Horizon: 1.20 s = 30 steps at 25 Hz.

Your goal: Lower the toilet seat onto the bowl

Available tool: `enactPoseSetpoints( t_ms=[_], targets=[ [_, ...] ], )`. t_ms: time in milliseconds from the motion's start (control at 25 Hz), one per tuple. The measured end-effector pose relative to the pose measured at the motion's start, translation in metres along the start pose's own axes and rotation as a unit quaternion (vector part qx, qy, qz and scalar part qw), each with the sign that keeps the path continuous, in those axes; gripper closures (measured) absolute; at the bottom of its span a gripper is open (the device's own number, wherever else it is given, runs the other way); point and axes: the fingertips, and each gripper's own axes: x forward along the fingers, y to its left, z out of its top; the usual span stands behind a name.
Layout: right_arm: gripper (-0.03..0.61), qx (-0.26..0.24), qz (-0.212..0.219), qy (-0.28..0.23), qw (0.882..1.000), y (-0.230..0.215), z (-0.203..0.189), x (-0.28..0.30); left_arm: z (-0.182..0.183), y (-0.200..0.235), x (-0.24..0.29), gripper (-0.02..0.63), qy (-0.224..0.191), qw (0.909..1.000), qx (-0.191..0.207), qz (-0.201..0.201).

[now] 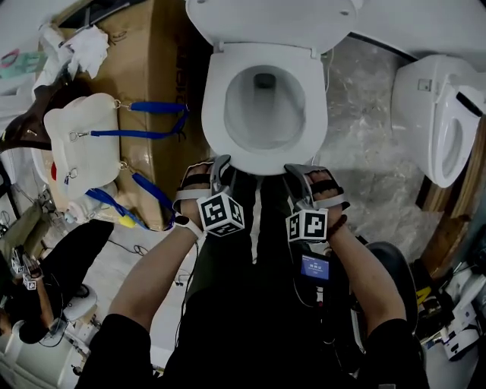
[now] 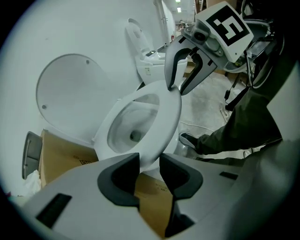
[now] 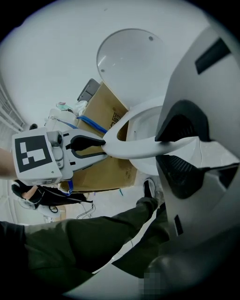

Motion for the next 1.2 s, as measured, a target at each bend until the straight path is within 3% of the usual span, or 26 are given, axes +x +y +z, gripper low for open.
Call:
enactPoseSetpoints(
  t_ms=[360, 960, 1200],
  targets=[
    [0.476, -0.022, 0.009, 0.007, 1.0, 0.028, -0.013, 0.027, -0.016, -0.02, 0.03, 0.471, 0.011, 0.9999, 0.01, 0.002],
    [0.471, -0.041, 0.032, 0.022, 0.998, 0.07, -0.043, 0.083, -0.041, -0.051, 0.092, 0.46, 0.024, 0.9993, 0.011, -0.027],
    [0.471, -0.056, 0.055, 0.035, 0.996, 0.085, -0.058, 0.106, -0.05, -0.063, 0.117, 0.462, 0.048, 0.9979, -0.014, -0.04]
  ],
)
